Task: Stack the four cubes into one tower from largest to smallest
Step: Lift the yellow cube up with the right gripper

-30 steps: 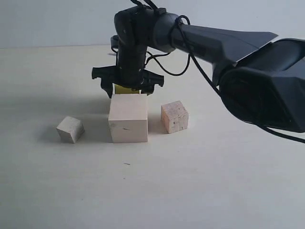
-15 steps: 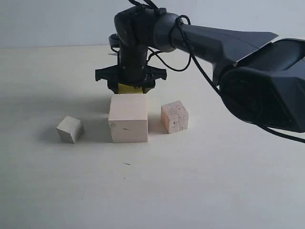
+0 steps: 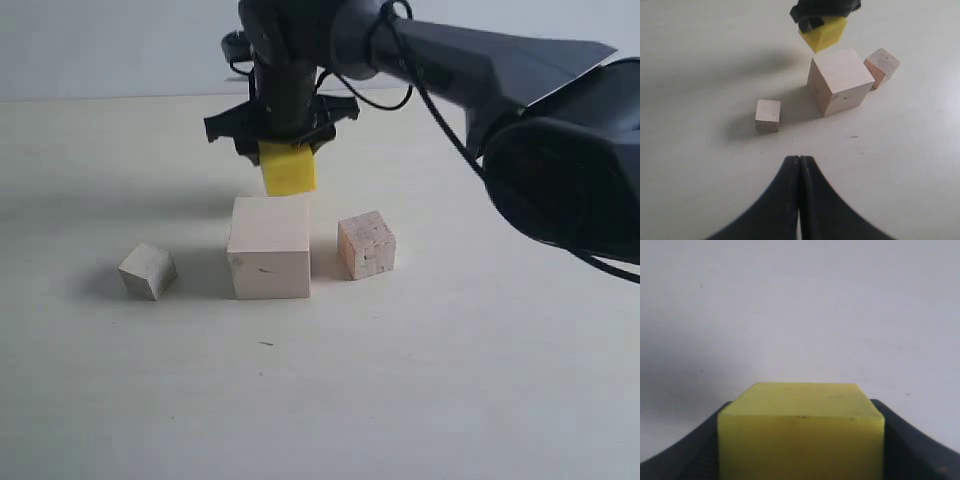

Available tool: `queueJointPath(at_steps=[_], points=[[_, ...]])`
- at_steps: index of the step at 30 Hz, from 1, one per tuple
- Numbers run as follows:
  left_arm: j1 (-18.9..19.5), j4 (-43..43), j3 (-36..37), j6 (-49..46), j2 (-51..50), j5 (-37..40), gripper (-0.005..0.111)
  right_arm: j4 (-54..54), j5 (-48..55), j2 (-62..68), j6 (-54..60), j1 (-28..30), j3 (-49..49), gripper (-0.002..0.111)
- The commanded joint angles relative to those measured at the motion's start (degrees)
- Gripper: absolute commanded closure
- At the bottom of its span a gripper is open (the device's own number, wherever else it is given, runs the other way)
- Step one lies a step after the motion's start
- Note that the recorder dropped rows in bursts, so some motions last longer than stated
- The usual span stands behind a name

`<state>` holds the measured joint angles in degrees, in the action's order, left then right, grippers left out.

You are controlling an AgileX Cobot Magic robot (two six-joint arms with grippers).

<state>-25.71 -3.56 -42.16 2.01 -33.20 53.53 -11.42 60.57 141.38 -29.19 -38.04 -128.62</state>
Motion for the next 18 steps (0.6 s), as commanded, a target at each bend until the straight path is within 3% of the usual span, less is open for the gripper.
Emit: queueJointPath(at_steps=[1,8,10,14,18], points=[[0.08,-0.12,0.12,-0.22,0.39,0.31,0.107,-2.5,1.07,-5.1,0.66,0.21,-0.36,0.108],[0.08,-0.12,0.12,-0.22,0.39,-0.19,0.107,-0.87,9.4,-12.7,-4.93,-0.04,-0.25,0.108],[0.08,-0.12,0.12,-0.22,0.39,-0.3,0.107,1.43,9.4,-14.65,-4.82,-1.88,-0.25,0.108],[0.08,-0.12,0.12,-0.22,0.39,-0.28,0.107,-4.97,9.4,-16.41,-6.88,-8.5,-0.25,0.108],[0.08,-0.12,0.12,-0.22,0.39,0.29,0.107,-3.55,9.4,-16.41,-6.35,-10.42,-0.25,0.108]])
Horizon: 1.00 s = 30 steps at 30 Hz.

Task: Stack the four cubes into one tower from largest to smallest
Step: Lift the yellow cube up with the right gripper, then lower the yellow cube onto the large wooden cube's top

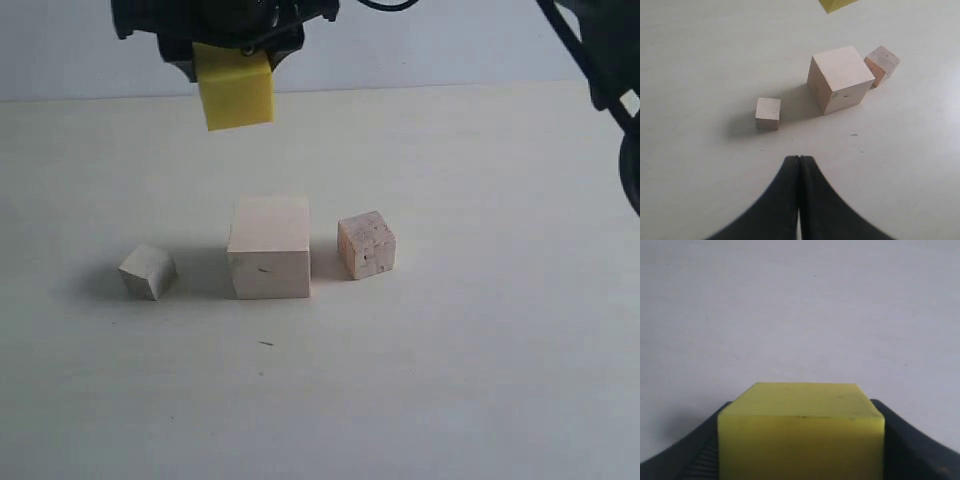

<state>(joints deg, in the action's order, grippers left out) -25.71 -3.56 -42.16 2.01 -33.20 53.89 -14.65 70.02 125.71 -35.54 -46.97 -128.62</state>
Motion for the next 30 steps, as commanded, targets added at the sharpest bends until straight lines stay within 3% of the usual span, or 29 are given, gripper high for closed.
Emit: queueJointPath(at_steps=[1,4,10,14,17,24,30], points=[[0.08,-0.12,0.12,-0.22,0.39,0.13,0.107,-0.43,-0.06,-0.9,0.0,-1.91,-0.25,0.108],[0.08,-0.12,0.6,-0.22,0.39,0.02,0.107,0.33,-0.06,-2.49,-0.47,-2.91,-0.25,0.108],[0.08,-0.12,3.59,0.67,0.39,-3.37,0.107,-8.37,-0.06,-8.26,2.64,-7.8,0.15,0.108],[0.08,-0.12,3.59,1.22,0.39,-4.42,0.107,-5.59,-0.06,-10.84,5.98,-10.25,7.92,0.108],[0.08,-0.12,3.59,1.22,0.39,-4.93,0.107,-6.36,-6.22,-15.95,10.56,-13.76,13.78,0.108],[0.08,-0.12,3.59,1.48,0.39,-6.11,0.107,-4.36,-11.93,-25.71,22.53,-14.69,20.72,0.108],[0.08,-0.24,3.59,2.78,0.39,-6.11,0.107,-5.82,-19.51,-32.93,17.26,-13.98,35.93,0.108]])
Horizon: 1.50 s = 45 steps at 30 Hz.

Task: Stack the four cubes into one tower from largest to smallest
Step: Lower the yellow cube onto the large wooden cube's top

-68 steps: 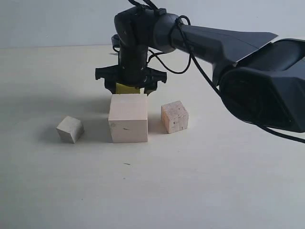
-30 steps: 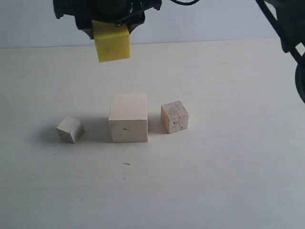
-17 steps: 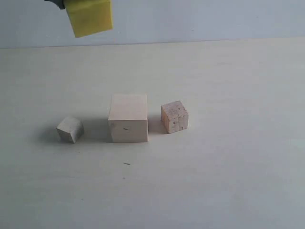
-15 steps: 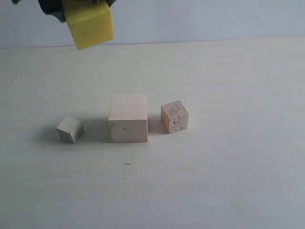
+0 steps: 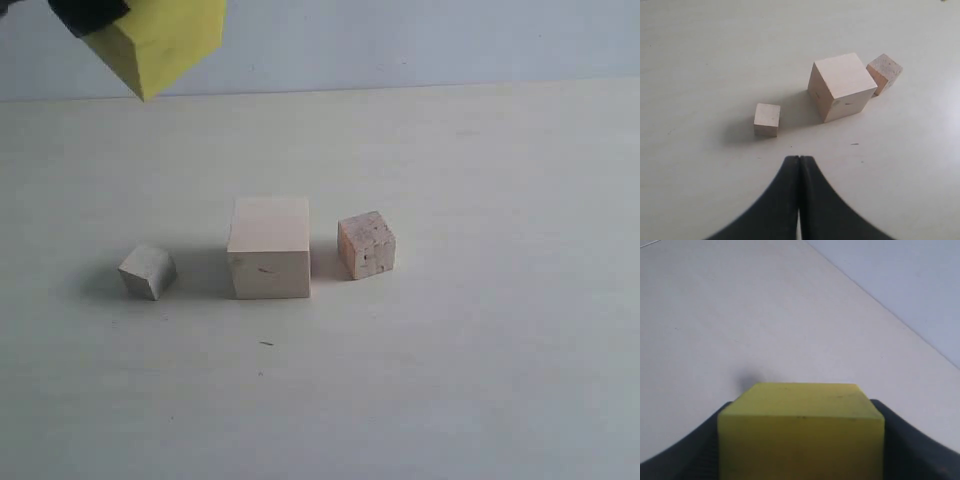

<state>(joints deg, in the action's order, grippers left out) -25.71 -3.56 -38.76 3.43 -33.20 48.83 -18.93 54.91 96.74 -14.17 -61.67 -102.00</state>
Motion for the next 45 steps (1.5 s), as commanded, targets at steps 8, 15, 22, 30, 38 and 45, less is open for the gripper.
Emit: queueJointPath(at_steps=[8,15,22,30,38,45], points=[[0.08,-1.08,0.19,1.5,0.39,-1.73,0.107,-2.16,-5.0,-3.22,-26.33,8.73,18.01,0.108],[0.08,-3.53,0.19,1.5,0.39,-2.98,0.107,7.02,-9.75,0.57,-26.33,14.75,16.94,0.108],[0.08,-7.25,0.19,1.39,0.39,-3.11,0.107,9.84,0.07,9.73,-26.11,16.51,6.69,0.108],[0.08,-9.46,0.19,1.27,0.39,-3.11,0.107,9.56,8.71,18.24,-26.34,16.38,-3.87,0.108],[0.08,-9.47,0.19,0.52,0.62,-2.29,0.107,10.05,8.78,23.36,-29.54,16.38,-4.14,0.108],[0.08,-9.36,0.19,-0.52,0.62,-2.17,0.107,10.37,6.76,24.18,-32.39,16.38,-4.14,0.108]])
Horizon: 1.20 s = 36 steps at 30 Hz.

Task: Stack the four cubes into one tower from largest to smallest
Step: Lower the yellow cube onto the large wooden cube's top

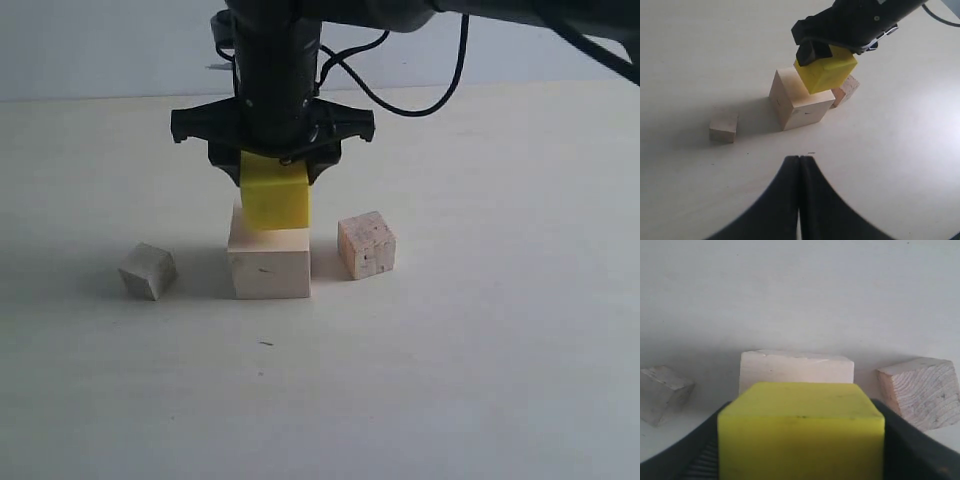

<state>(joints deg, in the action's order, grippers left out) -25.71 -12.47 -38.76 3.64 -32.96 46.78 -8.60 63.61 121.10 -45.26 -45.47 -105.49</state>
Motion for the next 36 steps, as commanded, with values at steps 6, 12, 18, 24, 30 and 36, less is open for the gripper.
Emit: queueJointPath(at_steps=[6,12,18,24,30,36], points=[[0.08,-0.25,0.19,-1.99,0.38,-0.69,0.107,0.91,-2.33,1.76,-1.39,0.18,-0.54,0.108],[0.08,-0.12,0.19,-2.56,0.38,-0.69,0.107,0.48,-2.5,2.65,-1.69,0.18,-0.54,0.108],[0.08,-0.12,0.19,-3.2,0.38,-0.69,0.107,-0.42,-2.38,2.65,-1.82,0.18,-0.54,0.108],[0.08,-0.12,0.19,-3.2,0.38,-0.69,0.107,-0.42,-2.37,2.65,-1.82,0.18,-0.54,0.098],[0.08,-0.12,0.19,-3.2,0.38,-0.58,0.107,0.3,-2.37,2.65,-1.82,0.18,-0.54,0.063],[0.08,-0.12,0.19,-3.2,0.38,-0.58,0.107,0.87,-2.48,2.65,-1.82,0.18,-0.54,0.047]])
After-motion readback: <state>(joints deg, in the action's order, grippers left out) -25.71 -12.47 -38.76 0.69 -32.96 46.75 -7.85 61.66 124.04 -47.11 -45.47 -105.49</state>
